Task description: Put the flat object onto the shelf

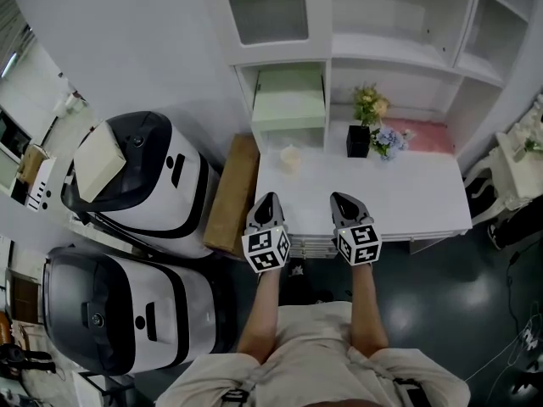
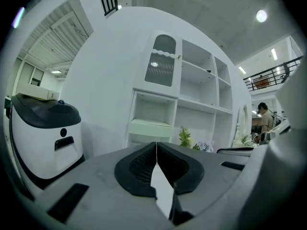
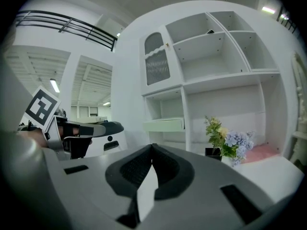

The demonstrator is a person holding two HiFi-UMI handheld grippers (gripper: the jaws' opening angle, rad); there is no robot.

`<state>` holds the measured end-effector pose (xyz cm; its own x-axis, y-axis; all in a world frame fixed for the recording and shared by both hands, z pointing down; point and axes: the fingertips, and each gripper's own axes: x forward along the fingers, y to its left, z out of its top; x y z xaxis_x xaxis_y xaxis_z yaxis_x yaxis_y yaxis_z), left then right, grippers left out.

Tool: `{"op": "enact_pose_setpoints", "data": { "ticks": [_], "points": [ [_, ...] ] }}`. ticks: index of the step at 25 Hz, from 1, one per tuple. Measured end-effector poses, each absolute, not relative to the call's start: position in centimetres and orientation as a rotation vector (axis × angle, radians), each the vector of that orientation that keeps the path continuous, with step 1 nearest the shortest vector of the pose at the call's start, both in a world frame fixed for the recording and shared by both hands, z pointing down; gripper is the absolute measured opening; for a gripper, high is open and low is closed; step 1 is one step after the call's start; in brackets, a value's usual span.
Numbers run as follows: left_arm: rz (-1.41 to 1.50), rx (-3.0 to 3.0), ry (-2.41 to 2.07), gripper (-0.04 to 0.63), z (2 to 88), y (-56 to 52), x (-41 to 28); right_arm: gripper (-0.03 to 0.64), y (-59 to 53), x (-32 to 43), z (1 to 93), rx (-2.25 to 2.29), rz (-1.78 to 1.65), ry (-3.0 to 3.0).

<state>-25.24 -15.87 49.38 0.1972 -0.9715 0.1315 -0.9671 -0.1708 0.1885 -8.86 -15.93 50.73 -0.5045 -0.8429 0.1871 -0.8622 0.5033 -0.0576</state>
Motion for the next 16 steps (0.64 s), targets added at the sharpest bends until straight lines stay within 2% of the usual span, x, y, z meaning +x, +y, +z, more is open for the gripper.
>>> {"op": "enact_pose_setpoints", "data": {
  "ticks": [8, 16],
  "points": [
    [0.020, 2.267, -1.859, 0.014, 49.5, -16.0, -24.5, 0.068, -15.7, -9.5, 50.7, 1.447, 0.198, -2.630],
    [-0.063, 2.333, -1.763, 0.014, 49.2, -16.0, -23.4, 0.068, -16.1, -8.4, 50.7, 1.490, 0.189, -2.596]
  ]
}}
